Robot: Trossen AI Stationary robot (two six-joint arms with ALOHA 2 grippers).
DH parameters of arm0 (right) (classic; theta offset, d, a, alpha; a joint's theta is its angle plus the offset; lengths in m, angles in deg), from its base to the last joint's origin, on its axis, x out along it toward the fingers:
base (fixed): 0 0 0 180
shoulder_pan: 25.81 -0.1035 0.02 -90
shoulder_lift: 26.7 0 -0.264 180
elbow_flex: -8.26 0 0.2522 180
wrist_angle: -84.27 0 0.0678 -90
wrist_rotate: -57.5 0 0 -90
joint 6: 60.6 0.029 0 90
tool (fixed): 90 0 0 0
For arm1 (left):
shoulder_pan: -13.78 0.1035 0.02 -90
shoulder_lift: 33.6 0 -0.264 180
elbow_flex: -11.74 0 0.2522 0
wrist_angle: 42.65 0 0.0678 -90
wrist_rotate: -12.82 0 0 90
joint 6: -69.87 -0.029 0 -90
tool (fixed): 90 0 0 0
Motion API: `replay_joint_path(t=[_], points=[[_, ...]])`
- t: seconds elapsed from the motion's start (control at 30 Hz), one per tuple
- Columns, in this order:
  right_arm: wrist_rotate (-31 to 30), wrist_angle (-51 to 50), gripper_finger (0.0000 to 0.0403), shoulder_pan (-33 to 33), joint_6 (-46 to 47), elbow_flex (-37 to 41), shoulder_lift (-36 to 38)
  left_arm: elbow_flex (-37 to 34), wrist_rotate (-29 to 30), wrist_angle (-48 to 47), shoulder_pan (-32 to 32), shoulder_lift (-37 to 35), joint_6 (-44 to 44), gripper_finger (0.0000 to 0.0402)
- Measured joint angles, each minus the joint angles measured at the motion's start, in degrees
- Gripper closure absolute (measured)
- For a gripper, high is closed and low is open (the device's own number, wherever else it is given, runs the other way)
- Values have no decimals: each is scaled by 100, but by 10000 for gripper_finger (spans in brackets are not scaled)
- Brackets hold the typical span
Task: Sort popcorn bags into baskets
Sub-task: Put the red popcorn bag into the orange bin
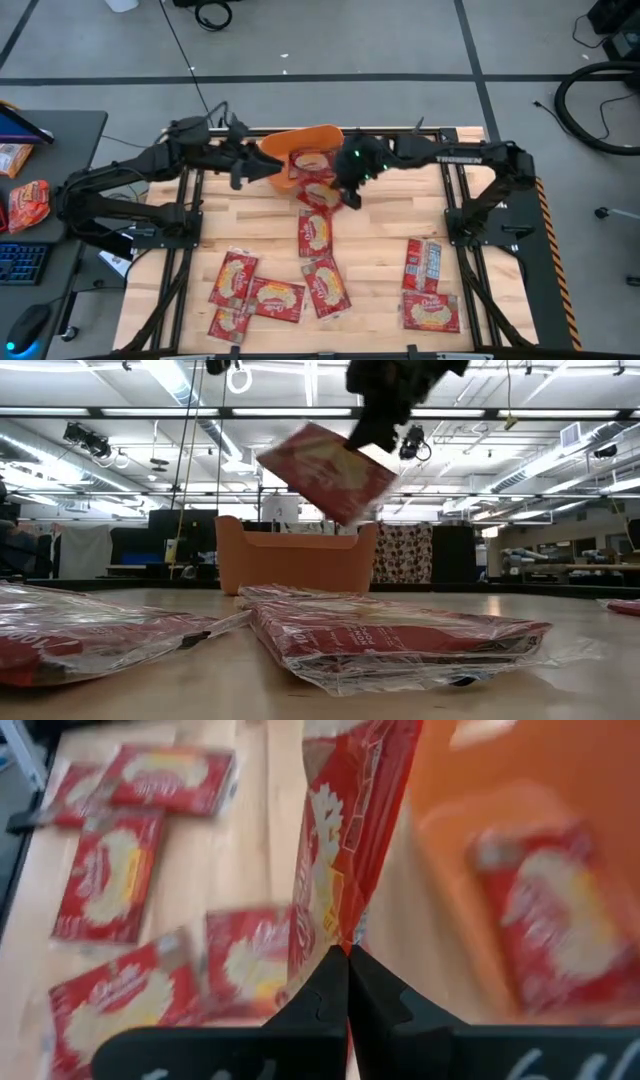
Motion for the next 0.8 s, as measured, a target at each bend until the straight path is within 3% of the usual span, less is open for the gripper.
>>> replay_joint_path(t=[0.43,0.8], points=[[269,-185,399,1185,-1479,-1592,-1354,6,3,237,-20,-614,195,246],[-14,-1353,396,1375,-3056,-2533,-2549,6,-14,170,-20,-609,198,246]])
